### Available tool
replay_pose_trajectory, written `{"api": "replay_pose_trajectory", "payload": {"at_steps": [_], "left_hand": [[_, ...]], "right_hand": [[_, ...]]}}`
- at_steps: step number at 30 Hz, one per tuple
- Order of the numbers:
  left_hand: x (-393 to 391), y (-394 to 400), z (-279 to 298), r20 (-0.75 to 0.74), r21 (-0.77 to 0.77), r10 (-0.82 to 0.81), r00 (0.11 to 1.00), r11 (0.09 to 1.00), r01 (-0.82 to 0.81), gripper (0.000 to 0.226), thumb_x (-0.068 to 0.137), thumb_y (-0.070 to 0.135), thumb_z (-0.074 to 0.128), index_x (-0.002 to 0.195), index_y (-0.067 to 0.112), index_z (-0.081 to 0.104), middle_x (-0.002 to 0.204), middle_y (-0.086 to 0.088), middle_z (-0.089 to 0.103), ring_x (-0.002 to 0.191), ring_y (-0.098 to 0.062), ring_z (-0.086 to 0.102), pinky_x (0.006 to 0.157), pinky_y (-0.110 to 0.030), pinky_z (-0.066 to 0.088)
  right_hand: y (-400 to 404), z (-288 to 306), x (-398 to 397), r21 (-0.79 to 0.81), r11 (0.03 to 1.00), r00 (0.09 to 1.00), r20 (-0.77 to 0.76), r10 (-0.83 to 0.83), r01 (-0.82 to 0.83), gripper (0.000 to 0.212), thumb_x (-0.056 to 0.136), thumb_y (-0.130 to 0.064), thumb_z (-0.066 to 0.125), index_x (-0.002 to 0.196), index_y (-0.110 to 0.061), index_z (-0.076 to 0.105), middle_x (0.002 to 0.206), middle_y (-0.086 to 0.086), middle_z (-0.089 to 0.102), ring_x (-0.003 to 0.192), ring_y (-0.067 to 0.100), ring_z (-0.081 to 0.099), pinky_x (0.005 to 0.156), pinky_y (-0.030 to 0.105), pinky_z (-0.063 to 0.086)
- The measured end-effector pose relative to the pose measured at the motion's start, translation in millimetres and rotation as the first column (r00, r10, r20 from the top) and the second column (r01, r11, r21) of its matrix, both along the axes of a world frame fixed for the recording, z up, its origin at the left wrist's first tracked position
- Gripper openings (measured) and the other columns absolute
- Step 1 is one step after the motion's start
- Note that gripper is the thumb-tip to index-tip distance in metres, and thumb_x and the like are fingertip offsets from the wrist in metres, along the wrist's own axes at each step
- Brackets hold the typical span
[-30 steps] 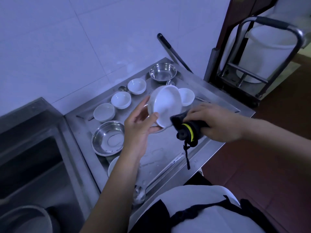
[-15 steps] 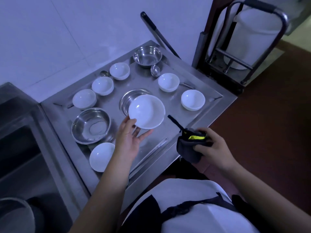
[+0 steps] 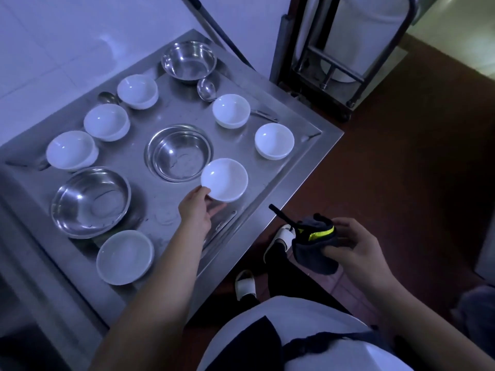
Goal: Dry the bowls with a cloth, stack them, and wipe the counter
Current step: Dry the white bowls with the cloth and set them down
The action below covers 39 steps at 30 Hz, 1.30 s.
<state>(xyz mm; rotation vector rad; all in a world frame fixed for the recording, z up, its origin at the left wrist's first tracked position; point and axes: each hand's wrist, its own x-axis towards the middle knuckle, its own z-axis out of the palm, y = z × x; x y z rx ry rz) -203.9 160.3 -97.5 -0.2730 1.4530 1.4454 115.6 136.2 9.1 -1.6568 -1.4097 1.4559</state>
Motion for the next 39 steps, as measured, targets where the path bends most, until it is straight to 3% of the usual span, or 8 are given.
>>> {"api": "replay_pose_trajectory", "payload": {"at_steps": [8, 13, 17, 19, 23, 25, 31, 39], "left_hand": [[-14, 18, -22, -0.033, -0.082, -0.038, 0.999, 0.996, 0.035, 0.032, 0.089, -0.003, 0.062, 0.12, 0.002, 0.066, 0.109, -0.02, 0.07, 0.105, -0.036, 0.069, 0.059, -0.043, 0.062], [-15, 18, -22, -0.055, -0.157, -0.086, 0.995, 0.985, 0.076, 0.034, 0.09, 0.004, 0.064, 0.124, 0.005, 0.063, 0.117, -0.018, 0.066, 0.089, -0.03, 0.067, 0.055, -0.037, 0.058], [3, 6, 10, -0.397, -0.224, -0.2, 0.896, 0.968, 0.116, 0.045, 0.081, 0.019, 0.069, 0.126, 0.018, 0.063, 0.126, -0.009, 0.064, 0.105, -0.028, 0.063, 0.085, -0.044, 0.058], [28, -9, 44, -0.492, -0.108, -0.235, 0.839, 0.972, 0.209, 0.034, 0.084, 0.016, 0.07, 0.118, 0.019, 0.069, 0.114, -0.002, 0.068, 0.104, -0.02, 0.064, 0.095, -0.04, 0.056], [89, -43, 102, -0.345, 0.147, -0.633, 0.693, 0.693, 0.706, 0.051, 0.071, 0.039, 0.079, 0.119, 0.023, 0.072, 0.112, 0.002, 0.075, 0.107, -0.012, 0.069, 0.094, -0.031, 0.055], [116, -49, 114, -0.287, 0.236, -0.737, 0.611, 0.564, 0.791, 0.068, 0.067, 0.04, 0.083, 0.131, 0.025, 0.064, 0.119, 0.0, 0.074, 0.114, -0.014, 0.068, 0.099, -0.031, 0.054], [145, -45, 128, -0.23, 0.355, -0.597, 0.769, 0.684, 0.638, 0.054, 0.065, 0.009, 0.085, 0.116, 0.02, 0.072, 0.113, -0.012, 0.075, 0.11, -0.03, 0.071, 0.103, -0.043, 0.053], [146, -46, 138, -0.425, 0.356, -0.501, 0.754, 0.674, 0.648, 0.036, 0.071, 0.006, 0.079, 0.104, 0.021, 0.074, 0.103, -0.006, 0.076, 0.097, -0.018, 0.071, 0.087, -0.03, 0.055]], "right_hand": [[9, 0, 12, 0.013, 1.0, 0.998, -0.048, -0.027, 0.028, 0.052, 0.077, 0.017, 0.071, 0.102, -0.028, 0.065, 0.095, -0.01, 0.073, 0.097, 0.022, 0.065, 0.069, 0.029, 0.057], [19, 7, 8, 0.044, 0.998, 0.99, -0.134, -0.042, 0.048, 0.05, 0.075, 0.018, 0.072, 0.108, -0.019, 0.066, 0.099, 0.0, 0.072, 0.093, 0.021, 0.065, 0.077, 0.036, 0.057], [30, 12, 6, -0.057, 0.989, 0.952, -0.271, -0.143, 0.133, 0.043, 0.08, 0.017, 0.07, 0.114, -0.009, 0.064, 0.099, 0.009, 0.073, 0.092, 0.023, 0.07, 0.08, 0.042, 0.058], [33, 16, 6, -0.104, 0.979, 0.922, -0.331, -0.201, 0.176, 0.04, 0.081, 0.015, 0.068, 0.113, -0.01, 0.065, 0.103, 0.009, 0.074, 0.094, 0.027, 0.07, 0.079, 0.045, 0.058], [33, 26, 8, -0.074, 0.977, 0.879, -0.427, -0.211, 0.199, 0.043, 0.081, 0.018, 0.066, 0.108, -0.014, 0.063, 0.104, 0.003, 0.072, 0.1, 0.028, 0.068, 0.077, 0.04, 0.059], [30, 32, 10, 0.034, 0.988, 0.898, -0.423, -0.121, 0.149, 0.047, 0.08, 0.02, 0.067, 0.108, -0.017, 0.06, 0.103, 0.001, 0.072, 0.103, 0.027, 0.067, 0.083, 0.042, 0.058], [23, 47, 8, 0.238, 0.971, 0.942, -0.332, 0.043, 0.04, 0.059, 0.075, 0.025, 0.069, 0.116, -0.015, 0.056, 0.103, 0.002, 0.071, 0.101, 0.012, 0.068, 0.085, 0.028, 0.056], [28, 44, 6, 0.18, 0.983, 0.932, -0.361, 0.042, 0.026, 0.07, 0.074, 0.024, 0.07, 0.126, -0.021, 0.055, 0.102, 0.007, 0.071, 0.097, 0.024, 0.069, 0.09, 0.05, 0.055]]}}
